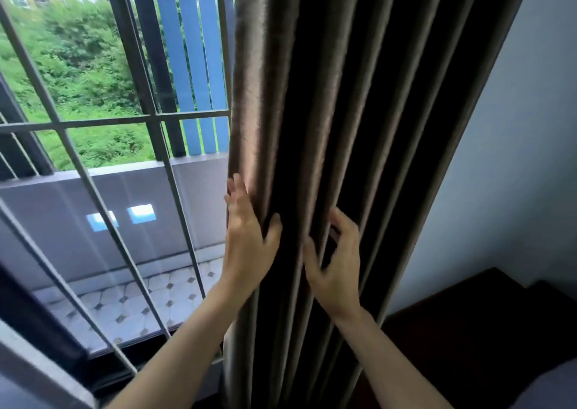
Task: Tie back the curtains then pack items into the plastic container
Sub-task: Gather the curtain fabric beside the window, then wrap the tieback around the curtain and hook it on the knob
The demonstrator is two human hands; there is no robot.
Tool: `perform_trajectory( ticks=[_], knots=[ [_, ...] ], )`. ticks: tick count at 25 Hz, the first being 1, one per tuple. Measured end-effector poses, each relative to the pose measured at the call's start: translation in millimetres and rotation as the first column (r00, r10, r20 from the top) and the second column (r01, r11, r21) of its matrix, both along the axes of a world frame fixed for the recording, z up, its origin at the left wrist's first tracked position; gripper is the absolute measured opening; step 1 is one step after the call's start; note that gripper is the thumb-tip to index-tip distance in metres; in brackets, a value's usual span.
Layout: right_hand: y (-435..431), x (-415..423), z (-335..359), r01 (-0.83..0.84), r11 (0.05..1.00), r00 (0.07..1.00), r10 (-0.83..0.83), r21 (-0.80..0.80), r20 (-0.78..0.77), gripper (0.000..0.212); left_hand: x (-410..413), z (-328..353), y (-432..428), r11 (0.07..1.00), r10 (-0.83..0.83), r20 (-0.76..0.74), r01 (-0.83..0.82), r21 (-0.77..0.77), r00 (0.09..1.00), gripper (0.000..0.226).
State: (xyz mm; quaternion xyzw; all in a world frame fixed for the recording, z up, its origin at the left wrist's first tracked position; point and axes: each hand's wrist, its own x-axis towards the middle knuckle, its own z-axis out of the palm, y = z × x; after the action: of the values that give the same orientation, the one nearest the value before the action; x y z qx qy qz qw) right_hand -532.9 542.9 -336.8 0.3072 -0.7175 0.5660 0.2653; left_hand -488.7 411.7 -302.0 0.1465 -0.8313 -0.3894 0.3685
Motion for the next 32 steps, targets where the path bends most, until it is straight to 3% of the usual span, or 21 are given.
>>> perform_trajectory(
  ticks=[3, 5, 7, 10, 13, 15, 18, 23, 25, 29, 31, 32],
  knots=[
    [-19, -14, 62, -0.047, 0.998, 0.995, 0.051, 0.044, -0.091, 0.035, -16, 61, -6, 0.986, 0.146, -0.165, -0.157, -0.056, 0.975, 0.087],
    [-25, -22, 84, -0.029, 0.987, 0.997, 0.039, 0.161, -0.061, 0.036, -30, 92, -10, 0.979, 0.161, -0.18, -0.18, -0.094, 0.97, 0.086],
    [-23, -33, 87, 0.01, 0.963, 1.0, -0.005, 0.268, -0.02, 0.044, -39, 98, -10, 0.977, 0.166, -0.099, -0.177, -0.122, 0.981, 0.084],
    [-14, -51, 69, -0.06, 0.916, 0.998, 0.043, 0.397, 0.05, 0.056, -50, 74, -8, 0.978, 0.154, 0.039, -0.146, -0.148, 0.987, 0.076],
    [3, -63, 19, -0.238, 0.803, 0.955, 0.091, 0.546, 0.283, 0.069, -55, 27, -9, 0.995, 0.06, 0.247, -0.038, -0.091, 0.967, 0.071],
    [19, -67, -20, -0.368, 0.705, 0.899, 0.105, 0.606, 0.425, 0.078, -53, 0, -8, 0.993, -0.106, 0.404, 0.116, 0.001, 0.909, 0.069],
    [36, -66, -58, -0.492, 0.597, 0.839, 0.129, 0.634, 0.529, 0.089, -51, -20, -2, 0.952, -0.293, 0.514, 0.296, 0.079, 0.806, 0.063],
    [46, -63, -68, -0.542, 0.484, 0.816, 0.108, 0.687, 0.568, 0.091, -71, -1, 19, 0.932, -0.273, 0.689, 0.362, 0.016, 0.671, 0.053],
    [46, -66, -67, -0.537, 0.444, 0.826, 0.101, 0.718, 0.555, 0.088, -76, 13, 27, 0.916, -0.284, 0.722, 0.401, 0.01, 0.631, 0.043],
    [44, -68, -68, -0.525, 0.423, 0.833, 0.078, 0.738, 0.547, 0.077, -89, 41, 36, 0.925, -0.356, 0.662, 0.351, 0.147, 0.66, 0.011],
    [42, -65, -67, -0.523, 0.435, 0.834, 0.084, 0.733, 0.545, 0.076, -99, 53, 37, 0.918, -0.383, 0.663, 0.344, 0.197, 0.643, 0.011],
    [41, -63, -66, -0.525, 0.437, 0.834, 0.096, 0.73, 0.543, 0.076, -102, 57, 39, 0.908, -0.4, 0.681, 0.366, 0.204, 0.613, 0.031]
  ],
)
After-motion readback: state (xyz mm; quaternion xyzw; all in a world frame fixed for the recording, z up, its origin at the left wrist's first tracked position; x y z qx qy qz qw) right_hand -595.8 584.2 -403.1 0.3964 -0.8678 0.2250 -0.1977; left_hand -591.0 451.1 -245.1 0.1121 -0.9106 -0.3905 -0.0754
